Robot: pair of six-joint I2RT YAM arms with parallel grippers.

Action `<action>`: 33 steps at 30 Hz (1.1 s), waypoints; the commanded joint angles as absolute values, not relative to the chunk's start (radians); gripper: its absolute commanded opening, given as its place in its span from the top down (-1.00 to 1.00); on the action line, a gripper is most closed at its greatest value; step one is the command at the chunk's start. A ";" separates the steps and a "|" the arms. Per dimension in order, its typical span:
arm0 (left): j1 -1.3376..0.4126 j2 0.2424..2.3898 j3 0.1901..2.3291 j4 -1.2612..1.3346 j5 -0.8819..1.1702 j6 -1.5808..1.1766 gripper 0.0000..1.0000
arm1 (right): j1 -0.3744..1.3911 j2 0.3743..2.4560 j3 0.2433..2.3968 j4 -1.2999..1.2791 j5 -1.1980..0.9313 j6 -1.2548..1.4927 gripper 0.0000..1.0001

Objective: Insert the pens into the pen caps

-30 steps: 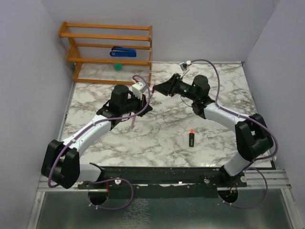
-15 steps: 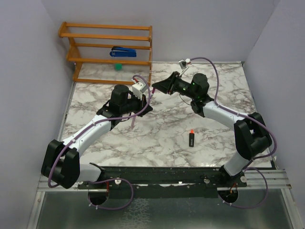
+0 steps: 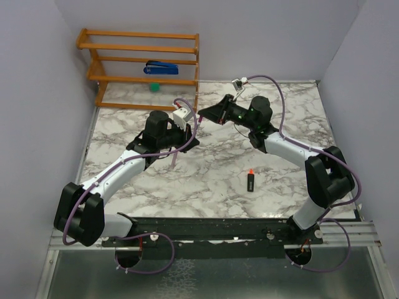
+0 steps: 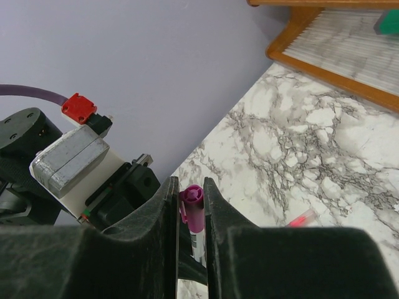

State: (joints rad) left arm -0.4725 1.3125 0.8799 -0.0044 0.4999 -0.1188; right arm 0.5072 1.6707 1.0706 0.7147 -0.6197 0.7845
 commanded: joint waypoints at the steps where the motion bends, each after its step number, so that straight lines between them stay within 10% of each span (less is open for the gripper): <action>1: -0.472 1.279 0.922 0.002 0.450 -0.089 1.00 | 0.534 1.677 1.039 0.710 -0.661 0.762 1.00; 33: -0.465 1.262 0.965 0.051 0.347 -0.076 1.00 | 0.639 1.726 0.949 0.761 -0.678 0.811 0.99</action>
